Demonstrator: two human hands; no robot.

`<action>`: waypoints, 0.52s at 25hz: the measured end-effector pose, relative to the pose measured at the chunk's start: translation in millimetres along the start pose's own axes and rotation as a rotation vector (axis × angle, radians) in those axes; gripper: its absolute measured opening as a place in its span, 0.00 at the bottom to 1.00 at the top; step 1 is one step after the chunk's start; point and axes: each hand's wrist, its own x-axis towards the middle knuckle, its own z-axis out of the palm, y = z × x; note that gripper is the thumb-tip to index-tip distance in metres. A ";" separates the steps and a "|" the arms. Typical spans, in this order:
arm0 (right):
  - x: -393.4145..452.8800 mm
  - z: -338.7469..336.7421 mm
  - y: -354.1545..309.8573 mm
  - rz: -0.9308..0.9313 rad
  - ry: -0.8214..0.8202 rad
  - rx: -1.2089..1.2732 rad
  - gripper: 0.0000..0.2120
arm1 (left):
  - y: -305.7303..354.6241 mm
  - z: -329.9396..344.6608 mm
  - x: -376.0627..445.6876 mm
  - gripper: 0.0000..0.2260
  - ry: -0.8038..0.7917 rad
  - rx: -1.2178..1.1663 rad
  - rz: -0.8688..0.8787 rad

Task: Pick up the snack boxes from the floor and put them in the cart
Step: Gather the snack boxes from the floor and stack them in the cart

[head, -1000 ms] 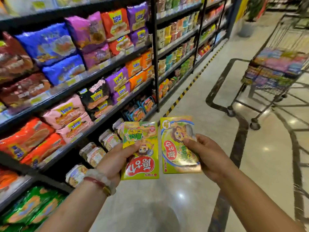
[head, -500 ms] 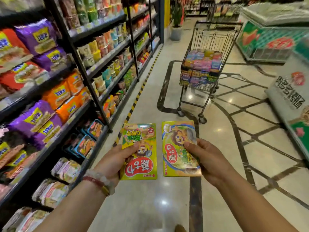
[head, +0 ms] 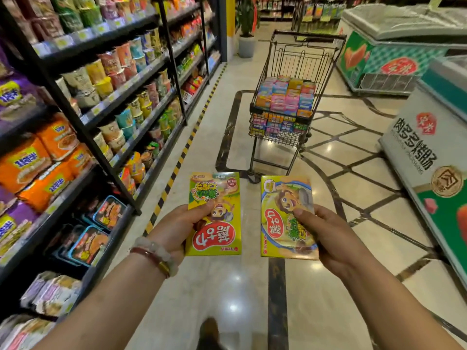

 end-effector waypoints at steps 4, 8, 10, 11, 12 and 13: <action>52.8 10.6 -16.3 0.012 0.049 0.013 0.06 | 34.4 -3.6 61.3 0.10 -0.024 0.003 0.001; 106.0 29.7 -39.5 -0.005 0.106 0.068 0.07 | 78.5 -14.5 125.5 0.16 -0.096 0.037 -0.002; 131.6 36.0 -48.7 -0.015 0.155 0.103 0.07 | 105.1 -18.5 159.6 0.19 -0.144 0.066 -0.013; 144.7 39.2 -52.7 -0.007 0.174 0.115 0.07 | 117.8 -19.8 176.5 0.20 -0.158 0.079 -0.023; 155.8 41.8 -56.1 -0.002 0.185 0.130 0.07 | 128.6 -20.6 191.5 0.20 -0.176 0.090 -0.025; 164.6 43.5 -59.4 -0.001 0.196 0.142 0.07 | 137.4 -20.4 204.7 0.20 -0.190 0.100 -0.022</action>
